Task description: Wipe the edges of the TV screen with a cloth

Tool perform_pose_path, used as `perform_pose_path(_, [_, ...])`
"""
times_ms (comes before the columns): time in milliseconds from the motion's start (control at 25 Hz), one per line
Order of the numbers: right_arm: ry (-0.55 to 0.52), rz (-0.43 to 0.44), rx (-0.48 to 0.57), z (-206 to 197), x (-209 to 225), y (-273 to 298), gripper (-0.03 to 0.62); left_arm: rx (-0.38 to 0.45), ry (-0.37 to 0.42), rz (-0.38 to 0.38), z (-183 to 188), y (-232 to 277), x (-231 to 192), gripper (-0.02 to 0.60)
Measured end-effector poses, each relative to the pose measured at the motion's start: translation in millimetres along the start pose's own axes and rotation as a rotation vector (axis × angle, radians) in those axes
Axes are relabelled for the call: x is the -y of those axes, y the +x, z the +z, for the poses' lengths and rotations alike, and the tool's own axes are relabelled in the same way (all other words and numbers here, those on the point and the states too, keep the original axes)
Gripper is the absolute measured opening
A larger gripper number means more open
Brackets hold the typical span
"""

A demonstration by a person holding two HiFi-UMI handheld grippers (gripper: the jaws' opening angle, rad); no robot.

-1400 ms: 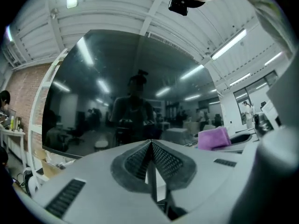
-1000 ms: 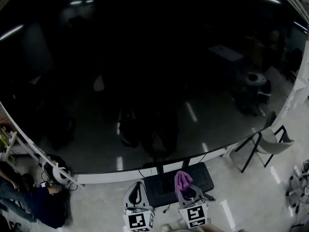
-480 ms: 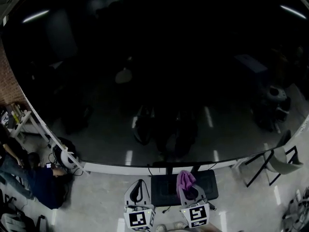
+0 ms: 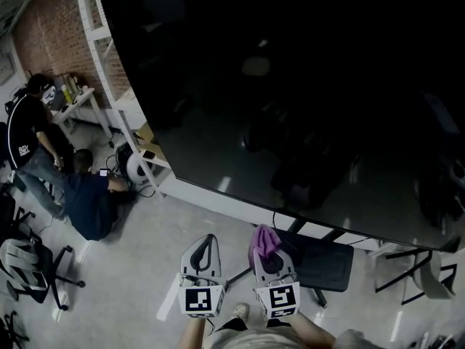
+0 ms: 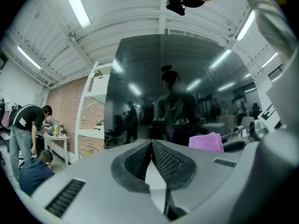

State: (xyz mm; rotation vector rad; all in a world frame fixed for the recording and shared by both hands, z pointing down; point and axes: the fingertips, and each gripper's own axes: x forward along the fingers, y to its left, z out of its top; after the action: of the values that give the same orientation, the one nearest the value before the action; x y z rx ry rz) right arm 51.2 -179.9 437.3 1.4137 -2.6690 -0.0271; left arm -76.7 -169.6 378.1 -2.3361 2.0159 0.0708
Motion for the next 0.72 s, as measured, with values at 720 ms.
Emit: perform_pose_path(720, [0.133,0.104,-0.001,-33,-131,280,0.054,-0.046,0.058,0.313,-76,-13,-189,0.015])
